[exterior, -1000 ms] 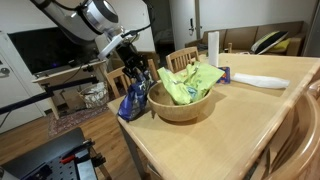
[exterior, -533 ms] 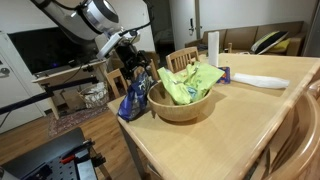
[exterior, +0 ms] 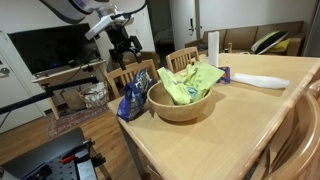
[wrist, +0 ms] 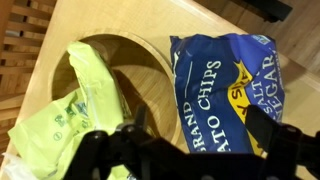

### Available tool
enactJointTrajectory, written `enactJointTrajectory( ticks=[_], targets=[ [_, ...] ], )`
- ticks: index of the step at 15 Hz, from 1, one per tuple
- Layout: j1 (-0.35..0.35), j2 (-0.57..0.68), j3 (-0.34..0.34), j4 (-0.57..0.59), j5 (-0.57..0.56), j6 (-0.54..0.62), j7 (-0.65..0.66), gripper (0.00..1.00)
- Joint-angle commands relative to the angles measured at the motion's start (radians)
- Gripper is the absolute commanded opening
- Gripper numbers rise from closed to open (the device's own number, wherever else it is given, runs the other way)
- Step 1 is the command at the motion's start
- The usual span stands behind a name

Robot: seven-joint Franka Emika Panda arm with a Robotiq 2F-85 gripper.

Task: Take the blue packet of potato chips out of the bowl and put it on the table

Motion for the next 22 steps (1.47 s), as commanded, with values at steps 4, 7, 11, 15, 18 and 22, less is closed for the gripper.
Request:
enactJointTrajectory(
  ticks=[4, 7, 11, 15, 18, 22],
  targets=[
    [-0.023, -0.103, -0.009, -0.015, 0.168, 0.11, -0.08, 1.0],
    [-0.045, -0.119, -0.02, -0.05, 0.17, 0.268, -0.038, 1.0],
    [-0.091, -0.131, -0.031, -0.103, 0.077, 0.455, 0.007, 1.0],
    [-0.148, -0.123, -0.035, -0.129, -0.075, 0.557, 0.117, 1.0],
    [-0.196, -0.12, -0.027, -0.122, -0.27, 0.573, 0.356, 1.0],
    [-0.187, -0.096, -0.037, -0.113, -0.257, 0.555, 0.347, 1.0]
  ],
)
